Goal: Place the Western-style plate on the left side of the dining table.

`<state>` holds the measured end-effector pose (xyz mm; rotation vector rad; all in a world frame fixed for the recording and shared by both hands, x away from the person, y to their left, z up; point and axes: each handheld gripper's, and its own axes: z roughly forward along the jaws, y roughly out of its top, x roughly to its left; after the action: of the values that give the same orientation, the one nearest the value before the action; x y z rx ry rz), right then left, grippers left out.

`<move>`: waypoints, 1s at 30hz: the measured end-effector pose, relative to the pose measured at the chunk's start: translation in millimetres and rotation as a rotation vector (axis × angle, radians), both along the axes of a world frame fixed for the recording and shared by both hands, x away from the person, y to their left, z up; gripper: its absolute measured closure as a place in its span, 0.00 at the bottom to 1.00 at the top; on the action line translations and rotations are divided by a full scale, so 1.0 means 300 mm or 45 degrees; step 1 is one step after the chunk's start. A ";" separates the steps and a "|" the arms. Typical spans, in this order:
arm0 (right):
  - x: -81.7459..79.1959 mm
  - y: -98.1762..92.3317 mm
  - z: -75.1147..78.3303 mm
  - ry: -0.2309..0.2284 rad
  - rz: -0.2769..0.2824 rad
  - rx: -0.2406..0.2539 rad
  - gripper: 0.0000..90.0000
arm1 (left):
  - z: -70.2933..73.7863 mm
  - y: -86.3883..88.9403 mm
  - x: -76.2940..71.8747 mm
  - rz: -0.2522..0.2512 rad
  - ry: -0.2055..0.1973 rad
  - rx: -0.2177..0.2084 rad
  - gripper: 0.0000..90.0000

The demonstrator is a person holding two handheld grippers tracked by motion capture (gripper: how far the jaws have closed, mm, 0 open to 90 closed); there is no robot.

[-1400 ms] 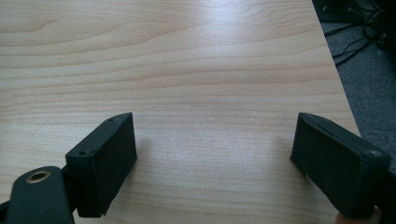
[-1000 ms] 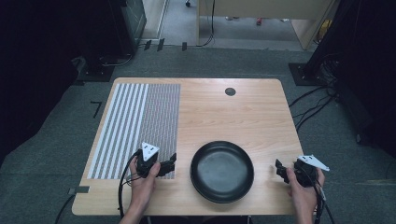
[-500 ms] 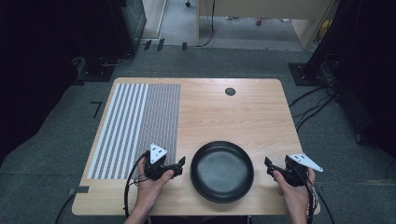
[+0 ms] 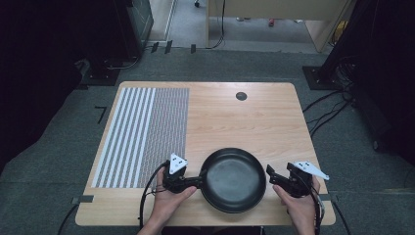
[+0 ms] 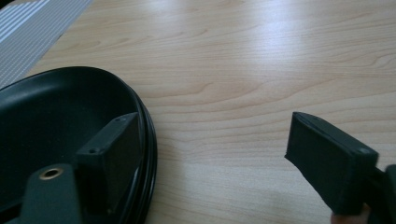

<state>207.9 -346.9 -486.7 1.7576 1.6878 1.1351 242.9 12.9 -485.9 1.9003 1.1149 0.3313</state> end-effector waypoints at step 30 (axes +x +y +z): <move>-0.015 0.075 -0.022 0.033 0.171 0.189 0.82 | -0.037 -0.039 -0.018 -0.037 0.094 -0.064 0.68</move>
<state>203.3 -324.3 -493.2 1.7752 1.8012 1.3331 237.4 1.3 -497.0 1.8958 1.1330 0.2164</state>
